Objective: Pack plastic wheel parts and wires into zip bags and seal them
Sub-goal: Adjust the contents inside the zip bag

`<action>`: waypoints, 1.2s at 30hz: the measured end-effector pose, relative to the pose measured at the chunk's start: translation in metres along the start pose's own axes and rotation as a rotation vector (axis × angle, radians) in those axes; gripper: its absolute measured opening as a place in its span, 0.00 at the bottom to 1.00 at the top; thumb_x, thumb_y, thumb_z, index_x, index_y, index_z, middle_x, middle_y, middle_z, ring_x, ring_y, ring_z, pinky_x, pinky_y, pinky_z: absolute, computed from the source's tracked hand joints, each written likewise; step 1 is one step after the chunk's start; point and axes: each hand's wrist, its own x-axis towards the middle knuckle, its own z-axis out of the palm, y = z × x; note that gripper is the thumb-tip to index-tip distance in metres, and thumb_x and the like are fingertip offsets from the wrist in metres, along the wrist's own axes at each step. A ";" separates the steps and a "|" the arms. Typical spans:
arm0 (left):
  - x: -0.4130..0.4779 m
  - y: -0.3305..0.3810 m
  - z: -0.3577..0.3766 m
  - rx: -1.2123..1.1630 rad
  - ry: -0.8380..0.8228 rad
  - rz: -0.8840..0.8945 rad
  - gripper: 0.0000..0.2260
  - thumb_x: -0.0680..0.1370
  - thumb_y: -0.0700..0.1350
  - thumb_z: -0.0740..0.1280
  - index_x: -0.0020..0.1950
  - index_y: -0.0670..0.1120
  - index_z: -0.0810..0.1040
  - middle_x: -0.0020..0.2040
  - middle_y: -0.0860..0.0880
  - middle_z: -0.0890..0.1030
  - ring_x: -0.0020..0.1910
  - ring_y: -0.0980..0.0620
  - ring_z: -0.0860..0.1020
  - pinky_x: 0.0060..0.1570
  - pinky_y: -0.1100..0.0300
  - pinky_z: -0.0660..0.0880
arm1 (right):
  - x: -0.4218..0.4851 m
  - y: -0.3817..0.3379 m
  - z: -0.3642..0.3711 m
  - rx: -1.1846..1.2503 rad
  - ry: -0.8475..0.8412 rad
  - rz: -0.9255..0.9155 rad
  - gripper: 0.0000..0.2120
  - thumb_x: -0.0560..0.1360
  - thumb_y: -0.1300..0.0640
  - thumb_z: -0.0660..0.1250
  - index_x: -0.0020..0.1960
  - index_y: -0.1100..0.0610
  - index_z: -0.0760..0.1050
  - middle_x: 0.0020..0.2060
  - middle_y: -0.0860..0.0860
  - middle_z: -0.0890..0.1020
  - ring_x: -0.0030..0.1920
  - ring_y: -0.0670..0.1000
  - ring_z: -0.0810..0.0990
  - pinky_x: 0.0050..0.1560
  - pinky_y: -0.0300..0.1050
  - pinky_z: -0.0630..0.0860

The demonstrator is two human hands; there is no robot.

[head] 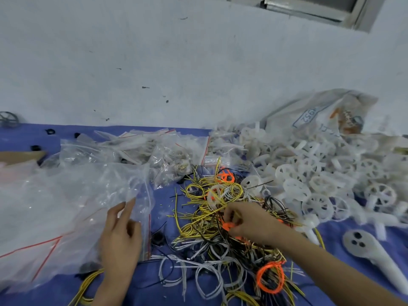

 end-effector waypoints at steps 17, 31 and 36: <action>-0.032 0.069 0.009 -0.339 -0.294 0.311 0.18 0.71 0.33 0.65 0.58 0.45 0.81 0.51 0.55 0.72 0.38 0.70 0.70 0.39 0.78 0.64 | -0.009 -0.009 -0.045 1.676 -0.075 -0.201 0.20 0.69 0.66 0.68 0.61 0.62 0.77 0.39 0.54 0.78 0.38 0.52 0.80 0.40 0.45 0.81; -0.034 0.064 0.012 -0.367 -0.274 0.263 0.17 0.72 0.34 0.63 0.59 0.42 0.81 0.54 0.45 0.78 0.41 0.59 0.75 0.39 0.65 0.72 | -0.005 -0.033 -0.043 1.988 -0.118 -0.441 0.14 0.68 0.72 0.68 0.54 0.66 0.78 0.42 0.61 0.80 0.41 0.58 0.80 0.44 0.56 0.80; -0.033 0.062 0.014 -0.380 -0.232 0.250 0.17 0.72 0.34 0.63 0.59 0.41 0.81 0.54 0.49 0.76 0.39 0.58 0.75 0.37 0.61 0.73 | -0.021 0.011 -0.061 1.612 -0.066 -0.196 0.11 0.69 0.66 0.69 0.52 0.61 0.77 0.37 0.54 0.80 0.36 0.53 0.82 0.33 0.47 0.81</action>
